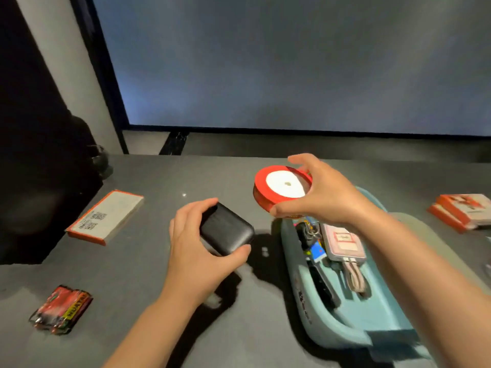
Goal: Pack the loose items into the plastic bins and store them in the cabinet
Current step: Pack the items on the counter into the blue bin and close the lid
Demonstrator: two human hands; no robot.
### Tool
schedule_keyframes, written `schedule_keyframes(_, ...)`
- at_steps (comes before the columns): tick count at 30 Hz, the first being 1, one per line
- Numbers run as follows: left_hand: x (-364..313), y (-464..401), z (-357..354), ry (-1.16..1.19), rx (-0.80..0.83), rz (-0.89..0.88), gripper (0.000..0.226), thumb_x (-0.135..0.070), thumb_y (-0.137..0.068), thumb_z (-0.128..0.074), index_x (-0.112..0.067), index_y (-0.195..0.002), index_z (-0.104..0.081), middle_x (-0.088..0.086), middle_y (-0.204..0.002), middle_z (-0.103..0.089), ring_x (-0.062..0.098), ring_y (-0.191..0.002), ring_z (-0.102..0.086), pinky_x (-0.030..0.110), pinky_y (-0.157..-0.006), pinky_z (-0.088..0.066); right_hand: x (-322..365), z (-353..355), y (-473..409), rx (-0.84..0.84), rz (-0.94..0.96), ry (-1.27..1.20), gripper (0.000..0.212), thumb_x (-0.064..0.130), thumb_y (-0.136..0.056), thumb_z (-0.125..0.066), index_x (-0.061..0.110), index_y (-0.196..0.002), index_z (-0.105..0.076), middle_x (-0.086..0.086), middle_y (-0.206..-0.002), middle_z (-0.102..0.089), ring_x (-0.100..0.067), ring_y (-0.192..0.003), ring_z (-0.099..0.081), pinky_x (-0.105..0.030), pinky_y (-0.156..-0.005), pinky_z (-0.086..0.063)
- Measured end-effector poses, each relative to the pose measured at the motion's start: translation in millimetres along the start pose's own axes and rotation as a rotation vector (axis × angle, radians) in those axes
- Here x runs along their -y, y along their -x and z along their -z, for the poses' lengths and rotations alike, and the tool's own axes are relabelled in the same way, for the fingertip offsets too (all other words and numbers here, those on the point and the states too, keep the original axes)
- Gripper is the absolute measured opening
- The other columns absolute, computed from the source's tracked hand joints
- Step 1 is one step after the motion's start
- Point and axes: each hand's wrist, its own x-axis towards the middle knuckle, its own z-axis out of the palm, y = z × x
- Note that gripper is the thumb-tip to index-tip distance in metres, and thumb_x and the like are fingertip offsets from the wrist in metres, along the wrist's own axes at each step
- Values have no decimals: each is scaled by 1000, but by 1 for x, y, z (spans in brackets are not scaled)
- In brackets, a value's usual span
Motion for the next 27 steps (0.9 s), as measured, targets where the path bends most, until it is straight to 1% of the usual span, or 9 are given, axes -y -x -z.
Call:
schedule_keyframes(4, -42, -12, -38, 84, 74, -66, 74, -35, -51, -83, -38, -117, -50, -15, -116, -45, 3, -113, -42, -2, -87, -29, -66, 53, 34, -77, -129, 8, 109, 52, -37, -85, 34, -135, -40, 2, -122, -55, -18, -107, -55, -36, -91, -48)
schedule_keyframes(6, -54, -15, -57, 110, 94, -70, 74, -27, -52, -87, -35, -116, -52, -13, -116, -46, 5, -113, -43, -3, -87, -28, -94, 63, 49, -58, -154, 95, 107, 48, -43, -88, 33, -136, -39, 2, -125, -53, -18, -109, -52, -32, -88, -45)
schedule_keyframes(8, -64, -18, -73, 136, 105, -77, 73, -24, -52, -89, -36, -115, -53, -14, -115, -46, 5, -113, -44, -3, -85, -29, -115, 64, 63, -17, -139, 163, 106, 50, -44, -87, 36, -136, -38, 7, -125, -51, -13, -107, -49, -25, -82, -40)
schedule_keyframes(10, -75, -21, -86, 158, 122, -86, 72, -31, -49, -85, -41, -113, -52, -17, -113, -46, 3, -113, -44, -3, -83, -30, -127, 61, 72, 44, -90, 194, 106, 53, -42, -84, 37, -136, -37, 13, -125, -49, -9, -109, -46, -24, -84, -40)
schedule_keyframes(12, -83, -24, -96, 161, 132, -105, 71, -36, -48, -80, -43, -112, -51, -17, -113, -47, 3, -112, -44, -3, -82, -30, -134, 55, 78, 149, 3, 200, 107, 53, -42, -82, 39, -136, -34, 16, -130, -45, -8, -119, -42, -28, -97, -40)
schedule_keyframes(15, -89, -26, -106, 156, 137, -99, 73, -35, -49, -80, -37, -116, -52, -12, -115, -47, 6, -114, -43, -4, -83, -29, -134, 37, 78, 336, 157, 260, 104, 58, -41, -77, 45, -133, -30, 22, -132, -41, -5, -122, -38, -29, -105, -33)
schedule_keyframes(19, -89, -27, -112, 129, 93, -95, 75, -34, -48, -80, -30, -118, -54, -8, -116, -48, 7, -114, -44, -1, -86, -30, -134, 4, 65, 490, 279, 368, 94, 54, -47, -82, 34, -128, -38, 12, -124, -49, -12, -116, -43, -32, -105, -29)
schedule_keyframes(24, -84, -25, -113, 105, 81, -103, 76, -32, -48, -82, -31, -119, -53, -10, -116, -48, 4, -112, -43, -1, -86, -29, -140, -18, 53, 521, 323, 526, 84, 56, -51, -80, 23, -119, -45, 4, -112, -52, -18, -108, -46, -37, -107, -26)
schedule_keyframes(27, -81, -26, -116, 106, 106, -95, 78, -27, -50, -87, -33, -120, -52, -12, -116, -46, 2, -114, -41, -1, -87, -30, -144, -21, 52, 491, 348, 567, 89, 60, -52, -80, 20, -124, -45, 3, -126, -50, -18, -121, -39, -38, -108, -19)
